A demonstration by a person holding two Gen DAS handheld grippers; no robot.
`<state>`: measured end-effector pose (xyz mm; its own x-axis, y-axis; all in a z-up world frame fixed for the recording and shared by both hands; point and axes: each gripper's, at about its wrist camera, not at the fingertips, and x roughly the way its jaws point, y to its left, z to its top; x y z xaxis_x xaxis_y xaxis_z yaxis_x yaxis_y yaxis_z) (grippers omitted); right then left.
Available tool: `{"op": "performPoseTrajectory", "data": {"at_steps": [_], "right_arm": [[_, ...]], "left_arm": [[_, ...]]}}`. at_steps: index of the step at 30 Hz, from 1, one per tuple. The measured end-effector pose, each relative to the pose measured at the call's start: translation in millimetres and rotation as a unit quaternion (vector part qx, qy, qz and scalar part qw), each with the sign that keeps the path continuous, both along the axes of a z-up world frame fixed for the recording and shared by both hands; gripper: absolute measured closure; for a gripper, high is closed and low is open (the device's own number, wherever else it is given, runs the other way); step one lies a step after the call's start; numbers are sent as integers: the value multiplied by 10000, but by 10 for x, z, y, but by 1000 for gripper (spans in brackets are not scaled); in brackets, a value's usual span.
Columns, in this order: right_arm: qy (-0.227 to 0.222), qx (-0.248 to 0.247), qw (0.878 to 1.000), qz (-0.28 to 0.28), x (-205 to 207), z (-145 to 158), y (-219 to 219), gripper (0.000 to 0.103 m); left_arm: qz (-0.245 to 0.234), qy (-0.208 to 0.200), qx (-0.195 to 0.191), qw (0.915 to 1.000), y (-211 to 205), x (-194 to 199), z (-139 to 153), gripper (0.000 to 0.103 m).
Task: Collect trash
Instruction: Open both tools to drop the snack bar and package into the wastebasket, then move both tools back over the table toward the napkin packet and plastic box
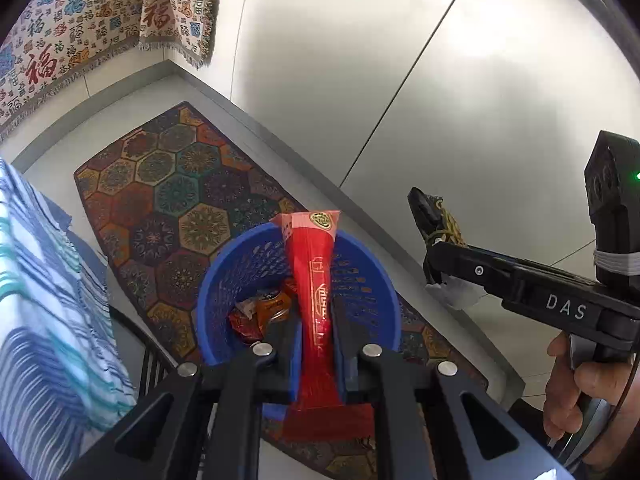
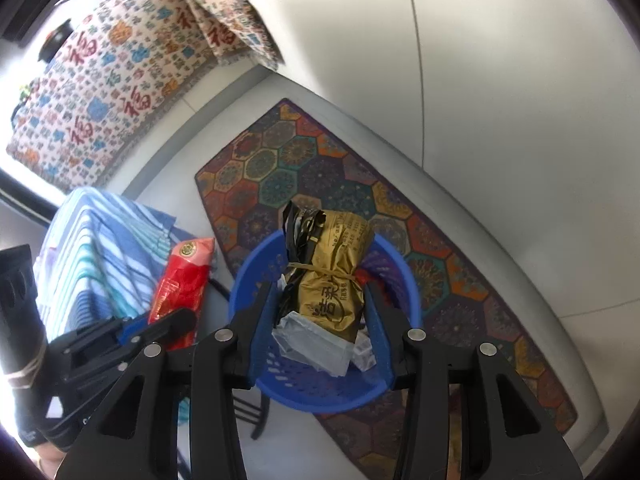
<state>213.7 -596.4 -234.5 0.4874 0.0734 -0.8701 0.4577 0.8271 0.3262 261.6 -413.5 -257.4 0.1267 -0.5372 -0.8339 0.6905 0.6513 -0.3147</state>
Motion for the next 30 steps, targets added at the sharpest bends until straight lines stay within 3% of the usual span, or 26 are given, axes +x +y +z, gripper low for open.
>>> {"op": "performPoseTrajectory", "data": {"at_steps": [1, 3, 5, 7, 12, 17, 23, 30], "right_arm": [[8, 27, 10000, -19, 4, -27, -19, 58], [40, 101, 9999, -36, 5, -94, -54, 55], [7, 176, 9998, -50, 2, -135, -92, 54], [-30, 235, 9997, -114, -6, -166, -126, 46], [-122, 274, 9993, -207, -35, -160, -171, 46], [-369, 10, 9990, -243, -137, 51, -78, 41], [-713, -793, 9941, 217, -218, 506, 515, 31], [-1071, -1048, 9788, 1395, -274, 794, 1835, 23]], "left_arm": [[-16, -10, 1, 10000, -13, 4, -20, 90], [-61, 17, 24, 10000, -66, 13, -66, 79], [-23, 39, 86, 10000, -104, 46, -108, 45], [32, -45, 74, 10000, -109, 72, -111, 44], [112, -159, 47, 9998, -33, 76, 6, 44], [86, -585, -325, 9977, 357, -163, 538, 44], [226, -1153, -407, 9922, 1343, -573, 1050, 39], [1183, -1377, 191, 9832, 2753, -597, 951, 39]]}}
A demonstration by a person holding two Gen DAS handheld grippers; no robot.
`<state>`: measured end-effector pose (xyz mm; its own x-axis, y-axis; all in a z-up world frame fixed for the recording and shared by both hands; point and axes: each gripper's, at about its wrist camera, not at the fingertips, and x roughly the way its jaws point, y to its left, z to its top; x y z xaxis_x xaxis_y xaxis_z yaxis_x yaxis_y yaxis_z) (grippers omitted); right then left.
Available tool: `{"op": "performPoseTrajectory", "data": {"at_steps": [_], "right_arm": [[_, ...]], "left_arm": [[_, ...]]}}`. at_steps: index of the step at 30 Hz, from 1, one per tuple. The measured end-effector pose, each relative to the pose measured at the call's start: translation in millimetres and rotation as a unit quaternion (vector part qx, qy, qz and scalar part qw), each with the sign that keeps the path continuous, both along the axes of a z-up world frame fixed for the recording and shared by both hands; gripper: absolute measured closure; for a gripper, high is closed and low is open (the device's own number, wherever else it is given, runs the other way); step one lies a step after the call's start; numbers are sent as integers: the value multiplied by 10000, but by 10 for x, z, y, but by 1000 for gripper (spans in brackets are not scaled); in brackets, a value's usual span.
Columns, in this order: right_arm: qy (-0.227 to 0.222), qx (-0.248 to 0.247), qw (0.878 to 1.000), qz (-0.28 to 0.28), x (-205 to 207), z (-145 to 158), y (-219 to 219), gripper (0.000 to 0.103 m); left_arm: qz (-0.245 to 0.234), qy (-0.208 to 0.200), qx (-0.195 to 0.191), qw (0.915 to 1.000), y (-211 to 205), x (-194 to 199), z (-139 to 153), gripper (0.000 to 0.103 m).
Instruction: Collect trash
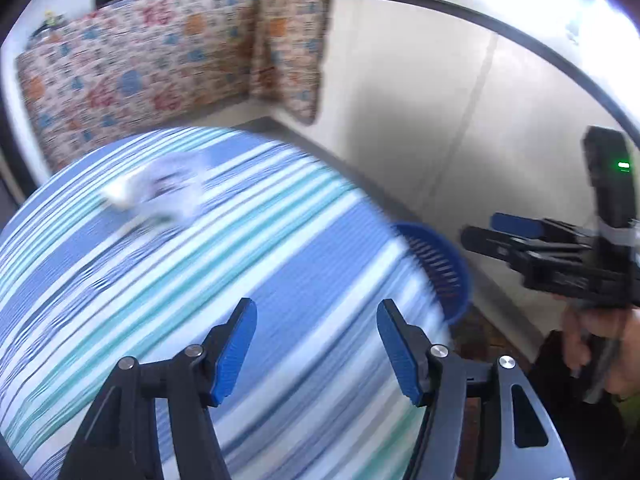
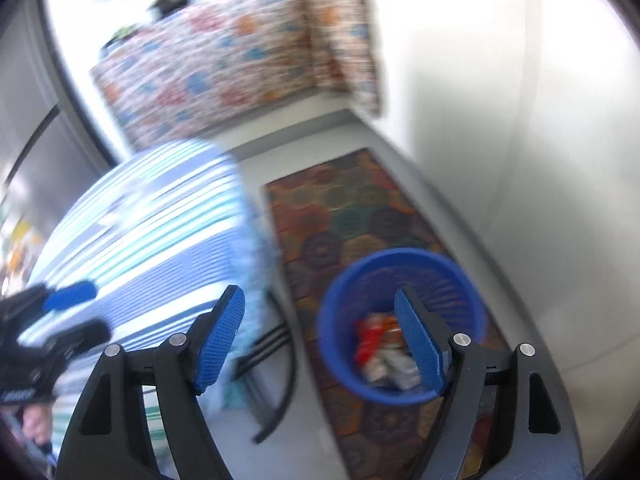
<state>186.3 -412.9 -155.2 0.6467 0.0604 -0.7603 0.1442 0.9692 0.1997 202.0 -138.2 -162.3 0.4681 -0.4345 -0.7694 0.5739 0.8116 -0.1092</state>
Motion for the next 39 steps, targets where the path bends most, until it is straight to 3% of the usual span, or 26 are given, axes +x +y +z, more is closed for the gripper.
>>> {"op": "performPoseTrajectory", "data": {"at_steps": [7, 13, 15, 22, 28, 36, 39], "right_arm": [[79, -254, 9917, 1256, 290, -58, 1464, 21], [271, -606, 9871, 1456, 628, -313, 2042, 21], [358, -715, 9868, 1406, 703, -386, 2080, 21], [409, -870, 9884, 1173, 708, -434, 2083, 2], [438, -877, 9887, 1134, 695, -431, 2082, 1], [435, -872, 9887, 1135, 692, -432, 2083, 1], [434, -869, 9888, 1136, 695, -431, 2081, 1]], "left_arm": [[1074, 85, 262, 9938, 996, 445, -280, 39], [978, -54, 431, 9943, 1186, 655, -362, 37], [857, -64, 408, 9955, 1211, 723, -378, 31], [407, -144, 380, 9983, 1058, 1194, -417, 31], [355, -159, 370, 9986, 937, 1681, -413, 31], [48, -820, 292, 9962, 778, 1861, -228, 31], [-141, -825, 413, 9956, 658, 1914, -254, 47]]}}
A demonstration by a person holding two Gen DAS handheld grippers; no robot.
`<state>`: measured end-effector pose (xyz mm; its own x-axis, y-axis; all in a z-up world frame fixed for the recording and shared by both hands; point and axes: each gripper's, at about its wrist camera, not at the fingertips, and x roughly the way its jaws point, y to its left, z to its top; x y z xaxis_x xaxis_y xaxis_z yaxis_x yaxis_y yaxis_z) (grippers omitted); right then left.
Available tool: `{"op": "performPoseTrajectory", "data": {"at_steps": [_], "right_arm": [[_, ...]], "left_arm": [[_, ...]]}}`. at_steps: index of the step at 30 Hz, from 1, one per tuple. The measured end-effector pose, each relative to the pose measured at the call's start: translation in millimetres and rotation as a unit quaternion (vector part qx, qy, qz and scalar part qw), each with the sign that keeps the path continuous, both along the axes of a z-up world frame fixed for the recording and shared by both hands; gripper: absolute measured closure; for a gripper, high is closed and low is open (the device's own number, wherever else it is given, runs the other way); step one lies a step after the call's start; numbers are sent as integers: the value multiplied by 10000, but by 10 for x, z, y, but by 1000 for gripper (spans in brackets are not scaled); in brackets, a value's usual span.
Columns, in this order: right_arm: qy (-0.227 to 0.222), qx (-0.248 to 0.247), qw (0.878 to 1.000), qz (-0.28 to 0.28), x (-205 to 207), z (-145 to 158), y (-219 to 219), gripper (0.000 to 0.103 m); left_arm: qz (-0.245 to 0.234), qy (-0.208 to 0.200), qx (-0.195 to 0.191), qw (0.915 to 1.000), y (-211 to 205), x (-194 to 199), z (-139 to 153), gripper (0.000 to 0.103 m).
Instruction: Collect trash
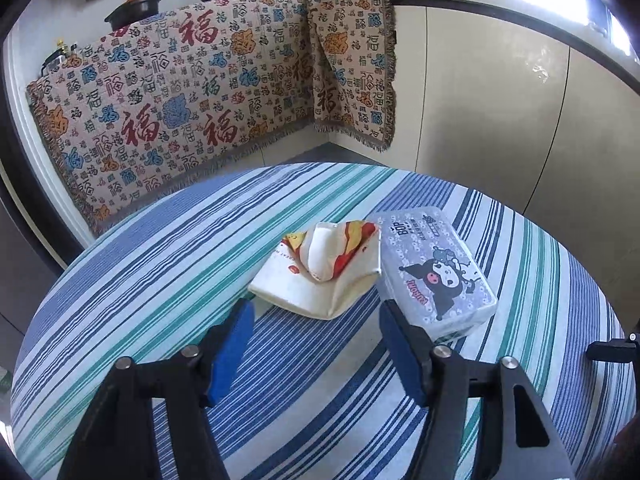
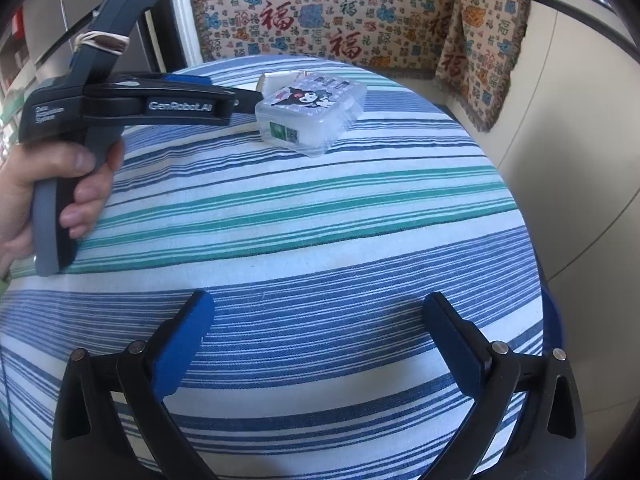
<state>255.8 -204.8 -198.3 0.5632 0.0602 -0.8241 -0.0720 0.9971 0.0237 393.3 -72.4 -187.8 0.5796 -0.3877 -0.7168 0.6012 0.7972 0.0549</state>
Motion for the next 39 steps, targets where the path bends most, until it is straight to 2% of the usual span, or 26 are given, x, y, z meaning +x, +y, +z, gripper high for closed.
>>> {"op": "performPoseTrajectory", "data": {"at_steps": [1, 4, 6, 7, 8, 11, 16, 21, 23, 27, 30, 34, 36, 38, 39], "right_arm": [[0, -1, 10000, 0, 1, 0, -1, 0], [-1, 0, 10000, 1, 2, 1, -3, 0], [0, 0, 10000, 1, 4, 1, -4, 0], [0, 1, 10000, 1, 5, -1, -6, 0], [0, 1, 10000, 1, 5, 1, -7, 0], [-2, 5, 10000, 4, 7, -2, -8, 0], [-3, 12, 10000, 12, 8, -2, -12, 1], [-4, 15, 10000, 17, 8, -3, -15, 1], [-5, 17, 10000, 20, 7, -2, -15, 1], [-5, 20, 10000, 23, 8, -1, -15, 1], [-6, 21, 10000, 27, 8, -1, -14, 1], [-6, 23, 10000, 27, 8, -3, -14, 1], [-6, 24, 10000, 28, 8, -3, -14, 1], [-6, 24, 10000, 30, 7, 0, -16, 1], [-6, 24, 10000, 30, 8, -2, -16, 1]], "left_arm": [[-45, 7, 13, 10000, -24, 14, -7, 56], [-154, 9, 43, 9999, -95, 43, -13, 61], [-238, 77, 0, 9997, -127, 72, -23, 75], [-268, 133, -7, 9996, -139, 84, -36, 92], [-282, 191, -5, 9994, -150, 93, -50, 96], [-208, 234, -162, 9994, -105, 71, -23, 98], [209, 391, -217, 9988, 172, -190, 65, 98], [907, 582, -248, 9939, 614, -789, 142, 98], [1076, 557, -267, 9923, 652, -1064, 162, 98], [1271, 540, -289, 9900, 700, -1466, 129, 98], [1296, 541, -174, 9899, 684, -1576, 71, 97], [1266, 502, -114, 9906, 687, -1625, 38, 91], [1294, 494, -101, 9903, 709, -1625, 52, 84], [1392, 427, -72, 9893, 762, -1646, 83, 59], [1407, 372, -125, 9893, 812, -1665, 117, 54]]}}
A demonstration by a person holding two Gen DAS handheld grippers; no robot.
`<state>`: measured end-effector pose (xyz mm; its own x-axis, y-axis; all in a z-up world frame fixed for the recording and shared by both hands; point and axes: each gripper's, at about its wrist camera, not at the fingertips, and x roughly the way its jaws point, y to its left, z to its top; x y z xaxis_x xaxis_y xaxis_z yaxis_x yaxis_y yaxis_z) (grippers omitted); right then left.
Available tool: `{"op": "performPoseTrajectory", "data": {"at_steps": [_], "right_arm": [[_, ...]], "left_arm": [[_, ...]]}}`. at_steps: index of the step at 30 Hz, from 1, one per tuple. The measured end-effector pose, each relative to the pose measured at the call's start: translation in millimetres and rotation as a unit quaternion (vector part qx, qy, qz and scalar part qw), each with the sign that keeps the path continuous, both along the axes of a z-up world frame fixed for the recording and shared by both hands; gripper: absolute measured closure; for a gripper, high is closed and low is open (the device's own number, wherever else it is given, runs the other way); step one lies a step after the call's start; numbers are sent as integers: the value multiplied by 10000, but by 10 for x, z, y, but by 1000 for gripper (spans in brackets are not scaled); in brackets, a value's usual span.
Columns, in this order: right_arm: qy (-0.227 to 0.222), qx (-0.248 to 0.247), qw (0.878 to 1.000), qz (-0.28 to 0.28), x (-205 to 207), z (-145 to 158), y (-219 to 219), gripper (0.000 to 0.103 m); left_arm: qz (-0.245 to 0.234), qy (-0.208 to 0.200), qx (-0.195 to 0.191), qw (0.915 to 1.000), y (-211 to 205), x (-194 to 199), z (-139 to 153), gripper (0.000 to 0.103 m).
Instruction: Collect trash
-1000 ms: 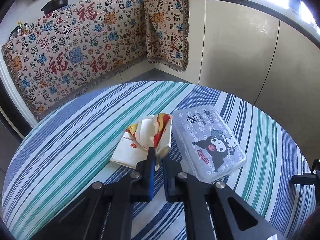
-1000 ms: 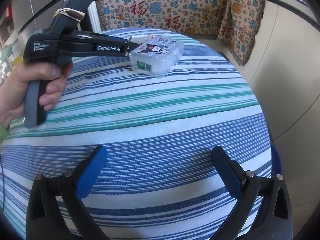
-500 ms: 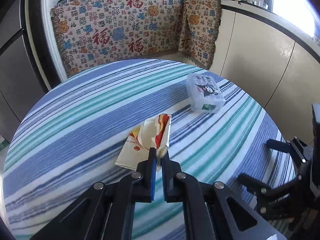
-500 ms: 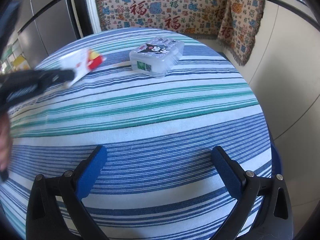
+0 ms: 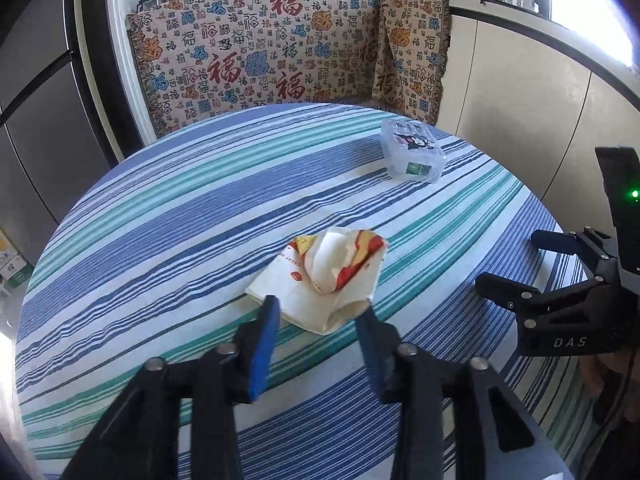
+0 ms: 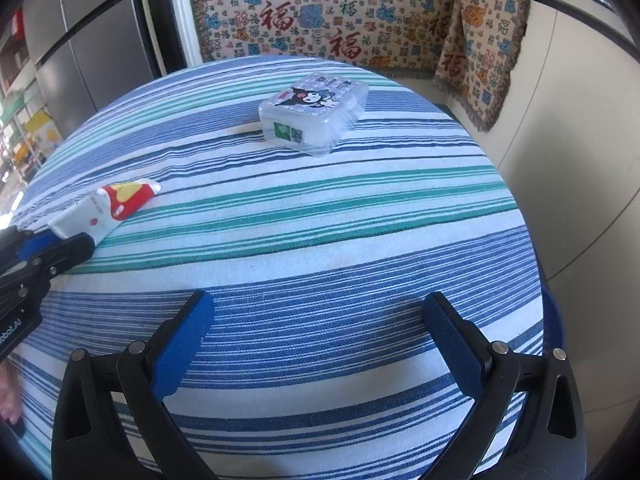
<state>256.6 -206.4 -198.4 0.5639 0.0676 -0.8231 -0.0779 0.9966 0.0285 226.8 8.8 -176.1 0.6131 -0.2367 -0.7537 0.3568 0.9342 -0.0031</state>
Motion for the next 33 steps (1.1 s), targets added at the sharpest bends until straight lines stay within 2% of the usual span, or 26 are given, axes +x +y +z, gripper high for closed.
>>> {"op": "performPoseTrajectory", "data": {"at_steps": [2, 5, 9, 13, 19, 22, 23, 26, 28, 30, 33], "right_arm": [[0, 1, 10000, 2, 0, 0, -1, 1], [1, 1, 10000, 2, 0, 1, -3, 1], [-1, 4, 10000, 7, 1, 0, -6, 0], [-3, 8, 10000, 13, 1, -3, -9, 0], [-2, 8, 10000, 13, 1, -3, -9, 0], [-3, 8, 10000, 13, 0, -1, -12, 0], [-3, 8, 10000, 14, 1, -3, -10, 0], [-4, 14, 10000, 19, 1, -3, -12, 0], [-5, 15, 10000, 25, 1, -5, -13, 0], [-6, 18, 10000, 26, 1, -4, -14, 0], [-8, 24, 10000, 32, 1, -5, -17, 0]], "left_arm": [[24, -78, -150, 9999, 142, -19, 72, 45], [186, -45, -603, 9980, 455, 32, 184, 45], [461, 110, -1279, 9907, 873, 247, 249, 45], [79, 577, -1848, 9811, 1027, 415, 182, 41], [146, 532, -1843, 9813, 956, 418, 209, 41], [147, 476, -1236, 9911, 804, 621, 173, 41], [47, 554, -1186, 9914, 774, 702, 139, 41], [-300, 1130, -1218, 9856, 700, 894, -47, 41], [-428, 928, -931, 9904, 628, 782, -22, 36], [-599, 955, -775, 9906, 562, 622, -39, 35], [-807, 760, -585, 9921, 469, 315, -69, 35]]}}
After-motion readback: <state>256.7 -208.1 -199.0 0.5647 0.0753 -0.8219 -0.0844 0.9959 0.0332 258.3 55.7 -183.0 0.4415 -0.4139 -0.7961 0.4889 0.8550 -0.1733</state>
